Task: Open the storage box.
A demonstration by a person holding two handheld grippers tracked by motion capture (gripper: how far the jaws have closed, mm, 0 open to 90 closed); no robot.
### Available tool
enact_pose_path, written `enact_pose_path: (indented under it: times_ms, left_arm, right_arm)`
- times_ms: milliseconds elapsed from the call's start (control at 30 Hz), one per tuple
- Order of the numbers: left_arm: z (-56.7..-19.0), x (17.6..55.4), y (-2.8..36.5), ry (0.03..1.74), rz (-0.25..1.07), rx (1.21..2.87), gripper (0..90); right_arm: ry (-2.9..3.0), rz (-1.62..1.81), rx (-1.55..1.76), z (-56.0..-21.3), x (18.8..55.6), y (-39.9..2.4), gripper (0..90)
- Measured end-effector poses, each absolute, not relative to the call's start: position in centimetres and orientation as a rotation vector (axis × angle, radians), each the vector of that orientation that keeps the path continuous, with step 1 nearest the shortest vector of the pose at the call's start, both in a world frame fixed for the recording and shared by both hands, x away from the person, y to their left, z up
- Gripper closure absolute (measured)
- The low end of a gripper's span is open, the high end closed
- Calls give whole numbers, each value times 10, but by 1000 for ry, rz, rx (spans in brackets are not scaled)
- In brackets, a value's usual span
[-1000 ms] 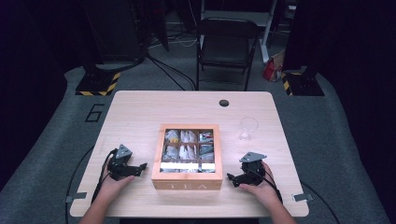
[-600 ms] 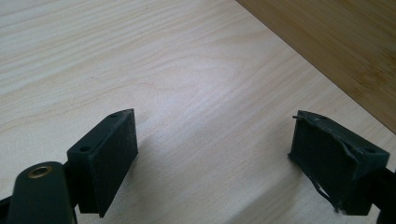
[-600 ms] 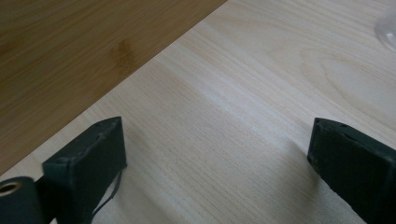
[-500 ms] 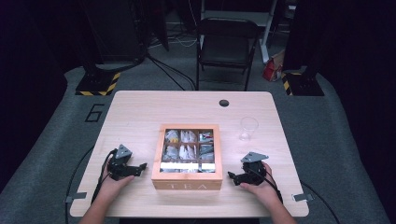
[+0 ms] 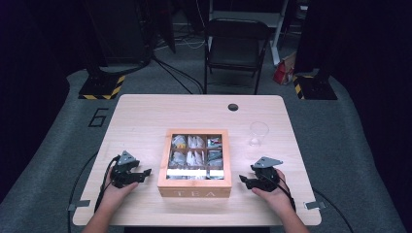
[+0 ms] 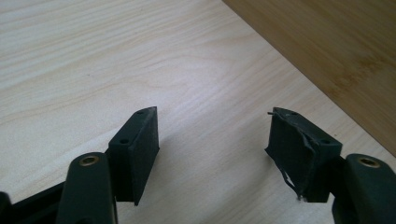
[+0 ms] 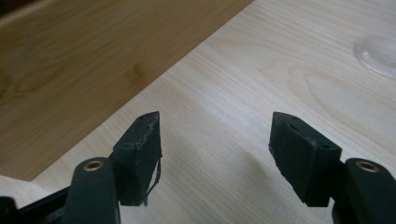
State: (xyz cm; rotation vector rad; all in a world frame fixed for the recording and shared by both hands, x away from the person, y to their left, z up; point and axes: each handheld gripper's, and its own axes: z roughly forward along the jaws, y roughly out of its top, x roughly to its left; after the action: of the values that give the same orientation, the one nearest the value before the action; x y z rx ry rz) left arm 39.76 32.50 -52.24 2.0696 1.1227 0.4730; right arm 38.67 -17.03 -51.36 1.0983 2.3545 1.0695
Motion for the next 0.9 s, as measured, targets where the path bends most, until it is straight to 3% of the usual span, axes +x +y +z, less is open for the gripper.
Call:
enact_pose_path:
  times_ms: [900]
  left_arm:
    - [-491,380,329,1083,411,2011,418]
  right_arm:
    - [2326,1165,1028,-476,371,-171,391]
